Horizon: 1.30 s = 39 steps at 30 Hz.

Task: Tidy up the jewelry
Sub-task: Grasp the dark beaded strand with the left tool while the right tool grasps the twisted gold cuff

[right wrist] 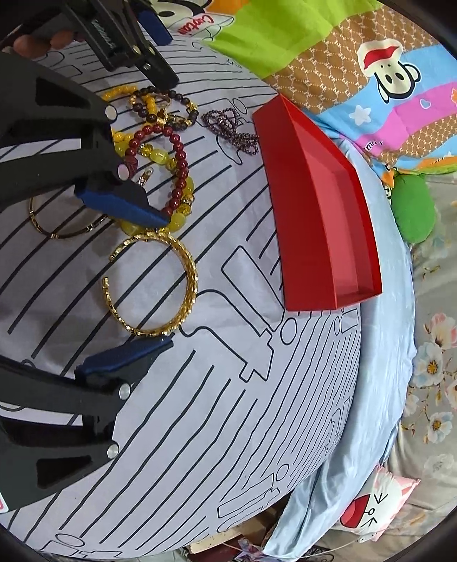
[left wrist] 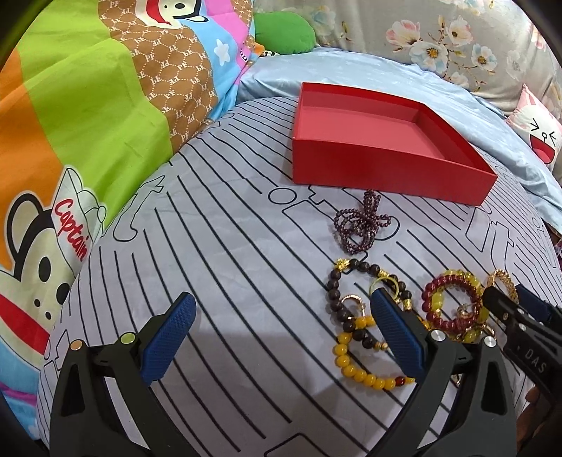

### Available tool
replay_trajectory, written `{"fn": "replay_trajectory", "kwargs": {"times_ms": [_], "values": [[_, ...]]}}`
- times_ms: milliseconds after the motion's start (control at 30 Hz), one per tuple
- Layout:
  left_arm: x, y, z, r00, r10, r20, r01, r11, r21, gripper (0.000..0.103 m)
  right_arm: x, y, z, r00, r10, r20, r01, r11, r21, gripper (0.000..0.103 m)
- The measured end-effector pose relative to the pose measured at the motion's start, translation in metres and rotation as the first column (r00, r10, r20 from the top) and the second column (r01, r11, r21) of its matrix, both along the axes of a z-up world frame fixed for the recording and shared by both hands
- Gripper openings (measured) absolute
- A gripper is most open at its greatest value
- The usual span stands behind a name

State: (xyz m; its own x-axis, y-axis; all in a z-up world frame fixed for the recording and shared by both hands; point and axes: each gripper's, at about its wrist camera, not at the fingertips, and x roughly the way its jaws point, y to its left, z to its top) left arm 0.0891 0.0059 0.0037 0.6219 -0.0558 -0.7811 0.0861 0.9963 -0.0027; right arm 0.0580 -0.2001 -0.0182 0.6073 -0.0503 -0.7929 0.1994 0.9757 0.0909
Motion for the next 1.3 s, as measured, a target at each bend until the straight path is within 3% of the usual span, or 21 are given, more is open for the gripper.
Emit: {"fn": "replay_trajectory", "kwargs": {"times_ms": [500, 867, 1133, 1300], "values": [[0.007, -0.01, 0.007, 0.999, -0.034, 0.009, 0.034, 0.999, -0.015, 0.095, -0.011, -0.009, 0.016, 0.999, -0.023, 0.033, 0.022, 1.0, 0.011, 0.057], [0.051, -0.029, -0.002, 0.998, -0.056, -0.023, 0.055, 0.997, -0.061, 0.093, -0.005, -0.004, 0.021, 0.999, -0.004, 0.037, 0.004, 1.0, 0.006, 0.057], [0.064, -0.043, -0.014, 0.994, -0.098, -0.038, 0.096, 0.995, -0.033, 0.065, 0.001, -0.005, 0.017, 1.0, -0.009, 0.023, 0.009, 1.0, 0.012, 0.057], [0.063, -0.045, -0.01, 0.991, -0.126, -0.038, 0.124, 0.99, -0.06, 0.03, 0.003, -0.004, 0.014, 1.0, -0.006, 0.018, 0.006, 1.0, 0.018, 0.057]]}}
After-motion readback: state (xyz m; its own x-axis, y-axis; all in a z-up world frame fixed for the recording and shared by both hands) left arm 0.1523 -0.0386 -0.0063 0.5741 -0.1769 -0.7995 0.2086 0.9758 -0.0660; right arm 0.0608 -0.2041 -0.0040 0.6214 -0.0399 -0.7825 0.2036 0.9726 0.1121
